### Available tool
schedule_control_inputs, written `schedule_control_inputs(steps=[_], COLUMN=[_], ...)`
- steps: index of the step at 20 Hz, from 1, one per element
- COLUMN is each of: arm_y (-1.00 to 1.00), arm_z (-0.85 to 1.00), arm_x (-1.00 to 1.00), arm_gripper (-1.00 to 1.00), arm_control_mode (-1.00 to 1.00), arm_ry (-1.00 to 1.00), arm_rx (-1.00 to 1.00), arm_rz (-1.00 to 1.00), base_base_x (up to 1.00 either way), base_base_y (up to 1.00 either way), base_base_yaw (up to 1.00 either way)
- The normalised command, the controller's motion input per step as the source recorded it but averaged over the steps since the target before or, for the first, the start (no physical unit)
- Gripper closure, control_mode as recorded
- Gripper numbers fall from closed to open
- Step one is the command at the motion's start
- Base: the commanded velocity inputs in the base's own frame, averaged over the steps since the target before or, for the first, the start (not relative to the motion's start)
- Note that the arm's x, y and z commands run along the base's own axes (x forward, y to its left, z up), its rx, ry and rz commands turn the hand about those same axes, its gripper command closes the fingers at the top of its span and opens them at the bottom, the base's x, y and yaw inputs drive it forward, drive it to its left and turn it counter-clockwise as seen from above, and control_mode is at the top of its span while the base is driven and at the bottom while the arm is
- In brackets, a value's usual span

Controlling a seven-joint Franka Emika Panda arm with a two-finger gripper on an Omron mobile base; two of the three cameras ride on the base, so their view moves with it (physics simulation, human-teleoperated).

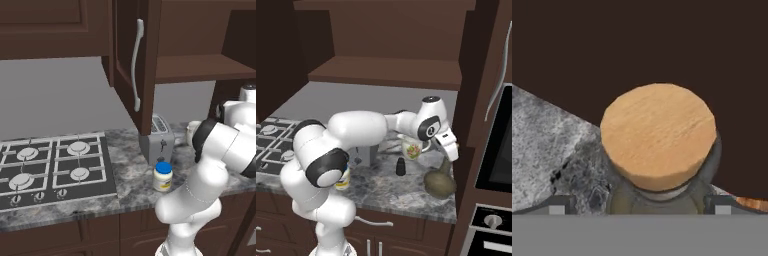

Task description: There are various items on the counter. Only move the condiments/shakers into the cabinet.

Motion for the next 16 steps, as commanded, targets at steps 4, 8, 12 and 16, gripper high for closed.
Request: schedule_control_inputs(steps=[4, 8, 12, 16], arm_y=[-0.1, -0.13, -0.19, -0.2], arm_z=[-0.28, -0.34, -0.33, -0.48], arm_x=[0.01, 0.1, 0.21, 0.16], arm_gripper=[-1.0, -1.0, -1.0, -1.0], arm_control_mode=[-1.0, -1.0, -1.0, -1.0], arm_ry=[-0.11, -0.12, -0.1, -0.13], arm_rx=[0.0, 0.0, 0.0, -0.09], arm_rz=[0.16, 0.19, 0.18, 0.17], base_base_x=[0.0, 0.0, 0.0, 0.0], base_base_y=[0.0, 0.0, 0.0, 0.0], base_base_yaw=[0.0, 0.0, 0.0, 0.0])
